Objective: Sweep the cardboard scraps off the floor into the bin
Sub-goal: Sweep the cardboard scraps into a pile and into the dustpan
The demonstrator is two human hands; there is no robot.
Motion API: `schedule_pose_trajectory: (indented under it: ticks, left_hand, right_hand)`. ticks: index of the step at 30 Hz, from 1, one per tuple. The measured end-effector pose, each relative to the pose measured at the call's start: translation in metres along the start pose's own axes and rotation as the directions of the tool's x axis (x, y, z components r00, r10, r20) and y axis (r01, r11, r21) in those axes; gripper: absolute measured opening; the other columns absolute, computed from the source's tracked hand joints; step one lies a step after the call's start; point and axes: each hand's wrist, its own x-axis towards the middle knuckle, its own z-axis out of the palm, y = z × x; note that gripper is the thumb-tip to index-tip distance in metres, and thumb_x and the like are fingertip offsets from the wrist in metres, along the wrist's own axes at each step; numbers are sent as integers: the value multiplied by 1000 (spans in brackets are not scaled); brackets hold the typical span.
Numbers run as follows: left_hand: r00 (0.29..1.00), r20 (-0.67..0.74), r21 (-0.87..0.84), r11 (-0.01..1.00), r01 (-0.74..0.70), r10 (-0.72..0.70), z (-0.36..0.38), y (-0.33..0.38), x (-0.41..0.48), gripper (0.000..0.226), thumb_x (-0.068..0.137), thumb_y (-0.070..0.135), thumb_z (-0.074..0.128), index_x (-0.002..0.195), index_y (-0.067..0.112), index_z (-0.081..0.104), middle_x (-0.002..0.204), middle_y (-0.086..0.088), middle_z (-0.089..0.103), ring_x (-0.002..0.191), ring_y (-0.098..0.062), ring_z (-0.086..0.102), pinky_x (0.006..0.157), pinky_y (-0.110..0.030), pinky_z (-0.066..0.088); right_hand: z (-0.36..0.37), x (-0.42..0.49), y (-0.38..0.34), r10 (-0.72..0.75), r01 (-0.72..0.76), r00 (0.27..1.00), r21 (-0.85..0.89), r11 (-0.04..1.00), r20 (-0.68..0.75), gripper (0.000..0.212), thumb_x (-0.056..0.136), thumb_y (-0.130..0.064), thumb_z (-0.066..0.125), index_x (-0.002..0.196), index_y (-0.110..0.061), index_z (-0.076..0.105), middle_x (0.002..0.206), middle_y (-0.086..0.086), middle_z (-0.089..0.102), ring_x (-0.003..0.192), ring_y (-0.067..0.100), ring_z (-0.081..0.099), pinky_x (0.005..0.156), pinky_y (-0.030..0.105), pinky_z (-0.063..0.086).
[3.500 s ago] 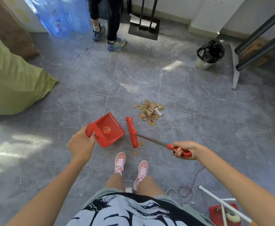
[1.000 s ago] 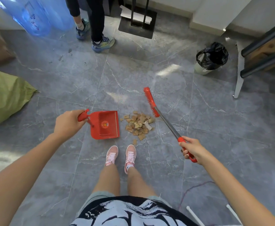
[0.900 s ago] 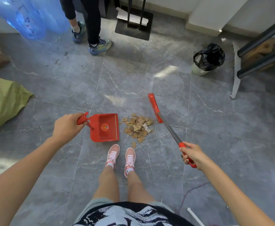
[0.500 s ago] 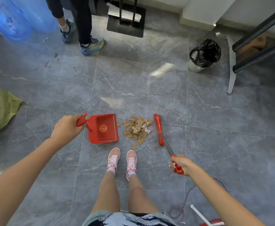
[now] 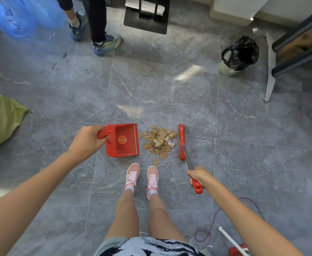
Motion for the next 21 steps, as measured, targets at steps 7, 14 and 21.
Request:
schedule_pose_trajectory:
  ticks: [7,14,21]
  left_hand:
    - [999,47,-42,999,25,-23,20,19,9,9,78,19,66,79,11,67,61,-9,63,61,-35,59,57,-42,51]
    - [999,23,-8,999,33,-33,21,39,3,8,80,17,66,76,10,64,60,-7,61,63,-36,60,56,-39,49]
    - [998,-52,37,999,-34,36,-27,33,1,11,81,17,70,79,7,68,56,-10,59,56,-33,56,55,-40,50]
  right_hand:
    - [14,-4,-8,-39,39,999,-40,998,-14,12,93,-2,49,102,5,45,56,11,46,43,17,45,39,26,41]
    - [21,-6,-12,-54,51,998,-76,996,-29,16,92,-3,51,106,4,46,59,12,49,43,17,47,35,24,40]
    - [9,-3,-5,-73,73,997,-38,997,3,18,93,-4,51,108,4,47,56,11,48,34,14,47,36,24,42]
